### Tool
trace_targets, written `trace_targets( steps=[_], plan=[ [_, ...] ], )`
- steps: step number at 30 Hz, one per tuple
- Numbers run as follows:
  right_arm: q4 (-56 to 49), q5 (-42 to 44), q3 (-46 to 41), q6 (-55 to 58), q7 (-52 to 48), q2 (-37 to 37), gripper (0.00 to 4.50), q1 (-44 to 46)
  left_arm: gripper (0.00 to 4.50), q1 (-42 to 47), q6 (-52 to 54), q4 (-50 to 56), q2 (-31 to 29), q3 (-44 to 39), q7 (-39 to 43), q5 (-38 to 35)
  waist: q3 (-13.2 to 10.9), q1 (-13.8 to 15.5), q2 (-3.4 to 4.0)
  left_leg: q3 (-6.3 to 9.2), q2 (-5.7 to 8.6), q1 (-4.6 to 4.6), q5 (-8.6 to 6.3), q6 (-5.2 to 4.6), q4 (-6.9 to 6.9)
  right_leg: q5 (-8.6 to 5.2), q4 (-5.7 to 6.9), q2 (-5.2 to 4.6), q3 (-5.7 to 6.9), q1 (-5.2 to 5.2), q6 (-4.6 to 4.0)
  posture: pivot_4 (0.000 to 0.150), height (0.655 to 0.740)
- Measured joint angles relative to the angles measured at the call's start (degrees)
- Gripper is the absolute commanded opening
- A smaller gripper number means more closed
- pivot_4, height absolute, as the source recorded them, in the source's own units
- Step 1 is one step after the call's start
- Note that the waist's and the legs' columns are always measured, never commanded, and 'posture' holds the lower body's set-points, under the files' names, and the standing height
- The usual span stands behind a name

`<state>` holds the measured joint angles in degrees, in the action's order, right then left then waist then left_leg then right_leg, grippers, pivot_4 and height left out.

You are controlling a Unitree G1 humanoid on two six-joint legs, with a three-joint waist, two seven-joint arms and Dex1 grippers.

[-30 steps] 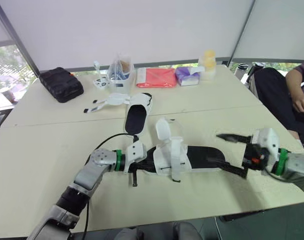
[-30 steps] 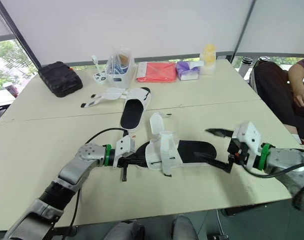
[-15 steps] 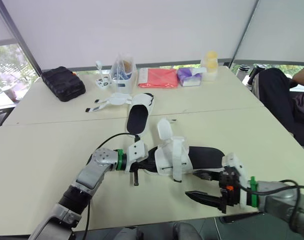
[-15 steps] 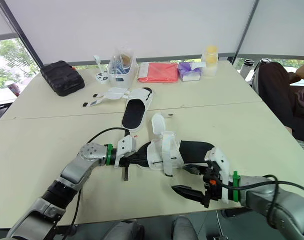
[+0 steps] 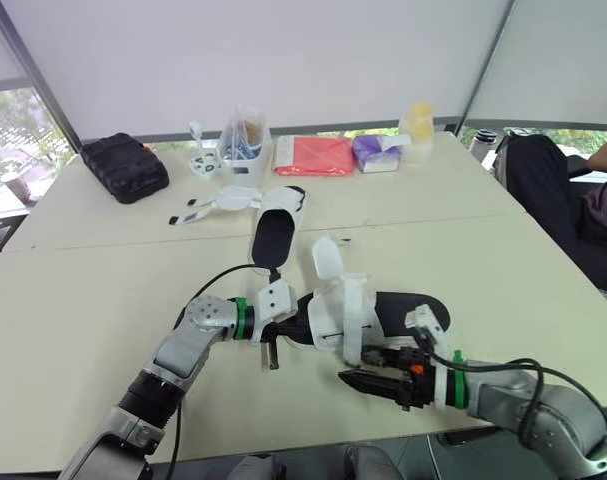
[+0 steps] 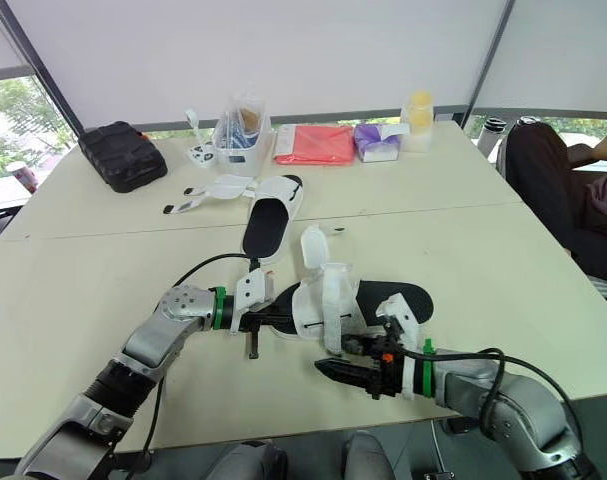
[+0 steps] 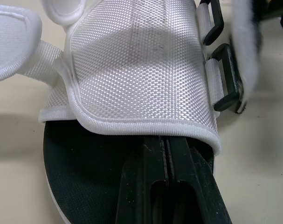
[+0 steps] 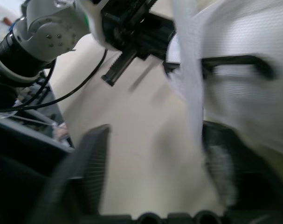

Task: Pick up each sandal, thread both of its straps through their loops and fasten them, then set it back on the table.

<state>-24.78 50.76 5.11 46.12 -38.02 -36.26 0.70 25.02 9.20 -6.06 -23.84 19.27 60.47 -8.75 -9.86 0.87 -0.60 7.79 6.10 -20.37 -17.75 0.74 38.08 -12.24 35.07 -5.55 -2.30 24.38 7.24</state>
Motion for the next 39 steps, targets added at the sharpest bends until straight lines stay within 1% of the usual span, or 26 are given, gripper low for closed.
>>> trace_targets(
  steps=[1,3,9,12,14,16,18,20,25,28,32,39],
  plan=[
    [0.25,0.18,-0.25,0.43,0.44,0.73,0.92,0.39,0.0,-0.02,0.0,0.0,0.11,0.01,-0.05,0.02,0.0,0.03,0.0,0.0,0.02,-0.01,0.0,0.0,0.0,0.0,0.0,-0.01,0.0,0.0,0.0,0.15,0.74],
    [0.28,0.38,-1.62,1.39,0.74,1.28,0.03,0.58,0.0,-0.1,-0.02,0.04,0.2,0.01,-0.06,0.02,0.0,0.06,0.0,0.0,0.04,-0.01,0.0,-0.01,0.0,0.0,-0.01,-0.02,0.0,0.0,0.0,0.15,0.74],
    [0.27,3.03,-4.81,5.77,1.1,0.99,0.03,0.61,0.0,-0.16,-0.22,0.04,0.24,0.0,-0.42,0.11,0.0,0.0,0.0,0.01,0.03,-0.01,-0.01,-0.01,0.0,0.0,0.0,-0.01,0.0,0.0,0.0,0.15,0.74],
    [-0.53,7.32,-7.33,9.35,-0.5,-2.97,0.03,1.53,0.0,-0.13,-0.87,-0.31,0.29,0.0,-0.45,0.24,0.0,-0.03,0.0,-0.01,0.04,-0.01,-0.01,-0.02,0.0,0.0,-0.01,-0.02,0.0,0.0,0.0,0.15,0.74],
    [-0.98,13.28,-10.69,13.01,-1.01,-6.2,0.03,5.33,0.0,-0.04,-1.14,-0.57,0.24,-0.09,-0.63,0.34,0.0,-0.06,0.0,0.0,0.02,0.0,-0.01,-0.02,0.0,0.0,-0.01,-0.01,0.0,0.0,0.0,0.15,0.74],
    [-0.31,19.17,-13.37,16.33,-1.11,-8.97,0.03,11.26,0.0,0.07,-1.23,-0.63,0.29,-0.09,-0.74,0.55,-0.01,-0.14,0.01,-0.01,0.0,0.0,-0.01,-0.02,-0.01,0.0,-0.01,-0.01,0.0,0.0,0.0,0.15,0.74],
    [1.54,22.89,-14.75,18.57,-0.74,-9.9,0.03,16.82,0.0,0.08,-1.32,-0.66,0.4,-0.03,-0.72,0.6,-0.02,-0.1,-0.03,0.01,-0.03,-0.01,-0.01,-0.02,-0.02,0.0,-0.02,0.0,0.04,0.01,0.0,0.15,0.74],
    [4.4,24.36,-14.22,20.32,-0.19,-9.62,0.03,20.96,0.0,0.2,-1.41,-0.71,0.61,0.16,-0.72,0.66,-0.02,-0.05,-0.03,0.0,-0.01,-0.03,-0.02,-0.03,-0.03,0.0,-0.03,-0.01,0.04,0.01,0.0,0.15,0.74],
    [13.01,23.39,-10.38,23.56,-0.42,-7.53,0.03,28.96,0.0,0.71,-2.43,-1.77,1.13,0.21,-0.72,0.88,-0.01,-0.02,-0.02,-0.01,0.03,-0.08,-0.04,-0.07,-0.02,0.01,-0.03,-0.05,0.03,0.07,-0.01,0.15,0.74],
    [18.5,18.81,-6.99,23.8,-2.86,-7.34,0.03,32.86,0.0,0.78,-2.59,-1.89,1.32,0.2,-0.85,1.11,-0.01,-0.04,-0.01,-0.02,0.05,-0.08,-0.04,-0.07,-0.02,0.02,-0.02,-0.05,0.03,0.08,-0.01,0.15,0.74],
    [23.82,12.35,-2.67,23.56,-8.32,-7.72,0.03,34.54,0.0,0.29,-2.95,-1.52,1.41,0.17,-1.21,1.2,-0.01,-0.01,-0.01,-0.01,0.05,-0.1,-0.06,-0.11,-0.02,0.01,-0.02,-0.05,0.04,0.09,-0.01,0.15,0.74],
    [27.64,9.05,-1.68,26.75,-15.29,-7.9,0.03,36.77,0.0,-0.7,-3.0,-0.43,1.39,0.12,-2.57,1.35,-0.01,-0.03,0.0,-0.01,0.06,-0.1,-0.08,-0.12,-0.02,0.02,-0.02,-0.06,0.04,0.1,-0.01,0.15,0.74]
  ],
)
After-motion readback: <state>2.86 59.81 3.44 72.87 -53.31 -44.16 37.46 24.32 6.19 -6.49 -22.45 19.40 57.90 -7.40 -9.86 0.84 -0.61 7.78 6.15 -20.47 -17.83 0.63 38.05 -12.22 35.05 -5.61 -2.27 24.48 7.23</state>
